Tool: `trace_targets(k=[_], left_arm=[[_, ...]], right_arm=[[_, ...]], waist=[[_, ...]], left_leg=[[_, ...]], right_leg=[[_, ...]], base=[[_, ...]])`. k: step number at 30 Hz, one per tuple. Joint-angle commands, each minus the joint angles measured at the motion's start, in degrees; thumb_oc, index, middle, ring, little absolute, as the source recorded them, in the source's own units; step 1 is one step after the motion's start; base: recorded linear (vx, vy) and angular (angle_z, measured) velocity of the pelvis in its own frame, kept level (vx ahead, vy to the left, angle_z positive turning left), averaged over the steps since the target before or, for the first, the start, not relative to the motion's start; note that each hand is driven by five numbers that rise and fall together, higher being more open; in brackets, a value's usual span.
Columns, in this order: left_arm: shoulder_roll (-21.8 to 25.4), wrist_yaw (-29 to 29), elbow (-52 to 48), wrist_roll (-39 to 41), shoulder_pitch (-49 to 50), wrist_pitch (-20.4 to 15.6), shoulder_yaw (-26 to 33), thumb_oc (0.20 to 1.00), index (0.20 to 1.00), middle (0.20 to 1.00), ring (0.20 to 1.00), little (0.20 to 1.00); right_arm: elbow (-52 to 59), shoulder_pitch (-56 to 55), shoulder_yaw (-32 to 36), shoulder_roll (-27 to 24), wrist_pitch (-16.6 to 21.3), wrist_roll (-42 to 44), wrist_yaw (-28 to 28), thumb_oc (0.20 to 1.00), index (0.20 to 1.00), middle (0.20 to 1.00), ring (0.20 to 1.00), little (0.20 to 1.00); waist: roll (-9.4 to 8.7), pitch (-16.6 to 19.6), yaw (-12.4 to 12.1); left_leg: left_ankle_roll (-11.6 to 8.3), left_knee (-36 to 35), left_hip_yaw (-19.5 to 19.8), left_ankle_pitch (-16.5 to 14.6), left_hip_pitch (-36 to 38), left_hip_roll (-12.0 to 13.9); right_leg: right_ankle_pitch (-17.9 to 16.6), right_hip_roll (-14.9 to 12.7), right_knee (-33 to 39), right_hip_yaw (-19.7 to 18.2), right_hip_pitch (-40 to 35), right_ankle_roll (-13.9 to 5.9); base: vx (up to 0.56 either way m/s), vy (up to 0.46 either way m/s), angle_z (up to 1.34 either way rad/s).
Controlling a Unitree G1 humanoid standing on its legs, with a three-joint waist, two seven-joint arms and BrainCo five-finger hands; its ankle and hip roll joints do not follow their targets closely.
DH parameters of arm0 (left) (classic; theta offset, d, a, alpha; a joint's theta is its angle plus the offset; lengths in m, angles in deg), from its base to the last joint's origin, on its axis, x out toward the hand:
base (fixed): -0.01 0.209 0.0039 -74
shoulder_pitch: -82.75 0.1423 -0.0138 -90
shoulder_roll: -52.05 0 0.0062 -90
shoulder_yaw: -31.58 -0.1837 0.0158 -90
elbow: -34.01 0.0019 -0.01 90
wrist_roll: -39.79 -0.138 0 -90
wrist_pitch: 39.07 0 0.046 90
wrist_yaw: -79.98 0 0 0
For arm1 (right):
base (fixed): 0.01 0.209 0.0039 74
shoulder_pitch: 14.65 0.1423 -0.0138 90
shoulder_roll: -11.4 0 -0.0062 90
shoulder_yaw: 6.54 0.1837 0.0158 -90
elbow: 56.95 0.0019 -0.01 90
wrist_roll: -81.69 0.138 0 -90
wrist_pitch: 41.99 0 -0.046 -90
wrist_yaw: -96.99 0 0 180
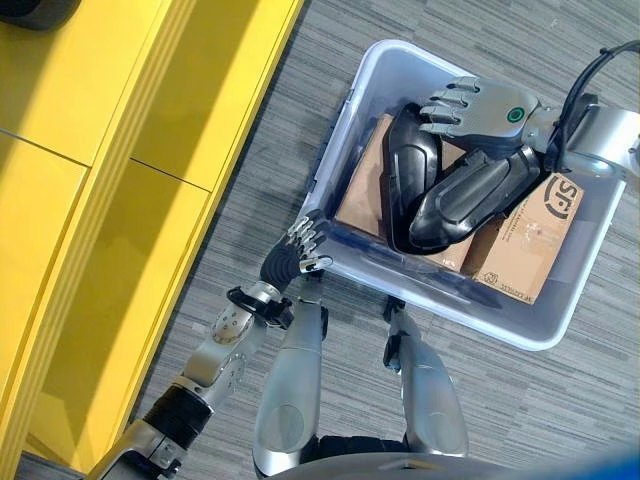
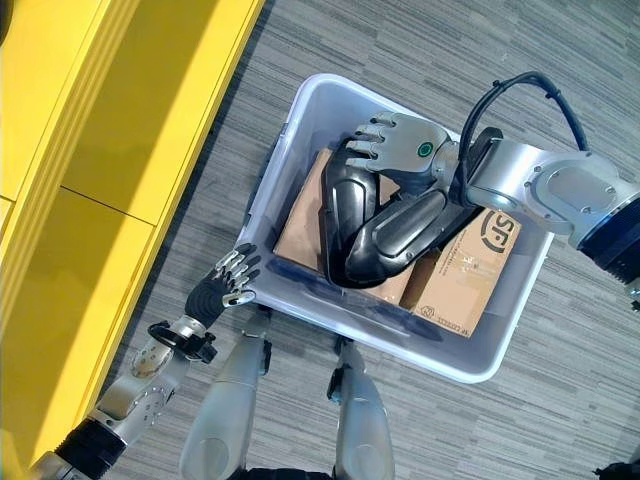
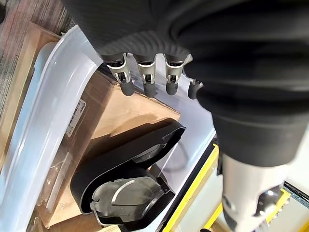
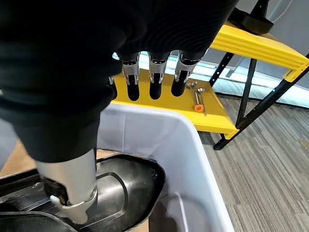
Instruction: Move parts from the plastic box to the shelf.
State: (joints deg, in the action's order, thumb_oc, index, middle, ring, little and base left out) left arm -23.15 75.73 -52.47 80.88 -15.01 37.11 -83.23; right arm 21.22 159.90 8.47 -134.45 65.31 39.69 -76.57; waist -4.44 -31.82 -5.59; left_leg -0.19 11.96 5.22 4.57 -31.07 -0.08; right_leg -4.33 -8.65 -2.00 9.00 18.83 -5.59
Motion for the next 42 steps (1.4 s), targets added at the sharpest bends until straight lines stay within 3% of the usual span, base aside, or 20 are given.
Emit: trace_targets(k=[1,42], left_arm=[[-0.1,-1.5,-3.3,-0.9,3.0,-1.5,-1.0,1.0,1.0,1.0,1.0,1.0],[-0.2,-0.8,-4.4,-0.5,4.2,-1.8,-1.2,1.0,1.0,1.0,1.0,1.0]], right_arm=[[-0.3,2.8,-1.2,-2.5,-0.8,-1.7,0.5,1.0,1.0,1.0,1.0,1.0],[-10.3,-8.4,3.5,5.4,-2.4,-5.2,-1.4,1.0,1.0,1.0,1.0,1.0]], waist=[[0.74,2.0,-0.6],[2.66,2.0,-1.6]], left_leg=[[-1.95,-0.5,0.7,-0.5,-0.8,4.3],[-1.52,4.5,1.7,-1.8,-8.9,3.1]], right_leg=[[3.1,-4.3,-11.9,-1.9,4.9,-2.05],[5.3,-3.7,-17.6,-2.2,12.4,-1.34]], base=[[0.0,0.0,0.0],[0.0,-0.001,0.01]])
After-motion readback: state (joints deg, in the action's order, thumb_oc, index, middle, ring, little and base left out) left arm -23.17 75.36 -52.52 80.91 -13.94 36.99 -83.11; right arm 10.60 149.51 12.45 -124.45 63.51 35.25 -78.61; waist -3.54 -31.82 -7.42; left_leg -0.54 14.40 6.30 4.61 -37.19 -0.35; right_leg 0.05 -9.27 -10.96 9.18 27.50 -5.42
